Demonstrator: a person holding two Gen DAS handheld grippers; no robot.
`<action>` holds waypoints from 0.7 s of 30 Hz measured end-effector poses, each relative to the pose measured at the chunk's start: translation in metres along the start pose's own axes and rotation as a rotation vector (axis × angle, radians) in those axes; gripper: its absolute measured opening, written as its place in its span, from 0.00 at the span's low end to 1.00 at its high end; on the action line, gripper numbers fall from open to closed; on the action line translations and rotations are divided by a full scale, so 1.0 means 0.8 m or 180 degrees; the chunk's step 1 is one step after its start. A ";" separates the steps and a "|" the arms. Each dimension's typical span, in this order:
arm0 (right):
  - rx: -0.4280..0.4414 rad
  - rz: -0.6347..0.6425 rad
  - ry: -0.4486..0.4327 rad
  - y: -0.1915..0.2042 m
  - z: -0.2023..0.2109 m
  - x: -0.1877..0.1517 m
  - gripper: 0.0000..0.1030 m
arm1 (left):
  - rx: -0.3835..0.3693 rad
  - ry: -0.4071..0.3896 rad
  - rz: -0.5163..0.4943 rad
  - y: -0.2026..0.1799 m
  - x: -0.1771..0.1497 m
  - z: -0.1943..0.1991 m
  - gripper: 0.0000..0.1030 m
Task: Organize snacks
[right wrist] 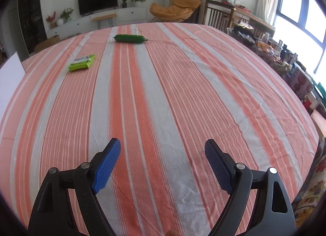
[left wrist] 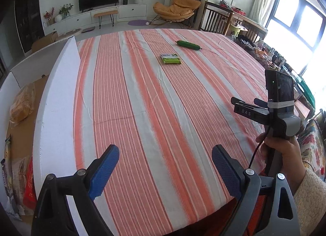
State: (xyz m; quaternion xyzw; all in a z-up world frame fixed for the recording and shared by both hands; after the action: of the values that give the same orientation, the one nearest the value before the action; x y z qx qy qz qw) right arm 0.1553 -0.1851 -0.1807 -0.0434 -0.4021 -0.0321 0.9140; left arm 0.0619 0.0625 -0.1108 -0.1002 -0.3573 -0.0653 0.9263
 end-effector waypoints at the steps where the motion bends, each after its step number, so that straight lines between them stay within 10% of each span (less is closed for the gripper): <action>1: -0.0019 0.0002 0.0008 -0.004 -0.004 0.002 0.84 | 0.0006 0.0032 0.0002 -0.001 -0.001 -0.005 0.89; 21: 0.0017 -0.0295 0.0138 -0.053 -0.033 0.009 0.90 | -0.0135 0.0721 0.0200 -0.033 0.093 -0.158 0.89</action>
State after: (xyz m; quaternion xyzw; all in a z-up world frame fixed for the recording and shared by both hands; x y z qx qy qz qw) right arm 0.1752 -0.2298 -0.1911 -0.0216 -0.3839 -0.0743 0.9201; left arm 0.1933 0.0041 -0.1485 -0.1228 -0.2456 -0.0547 0.9600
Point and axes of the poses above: each gripper's, at about its wrist camera, not at the fingertips, and z roughly against the way its jaws point, y to its left, x to its top, the point moved 5 cm from there along -z, roughly the way its jaws point, and after that the axes turned 8 degrees about -y, right-handed, at the moved point
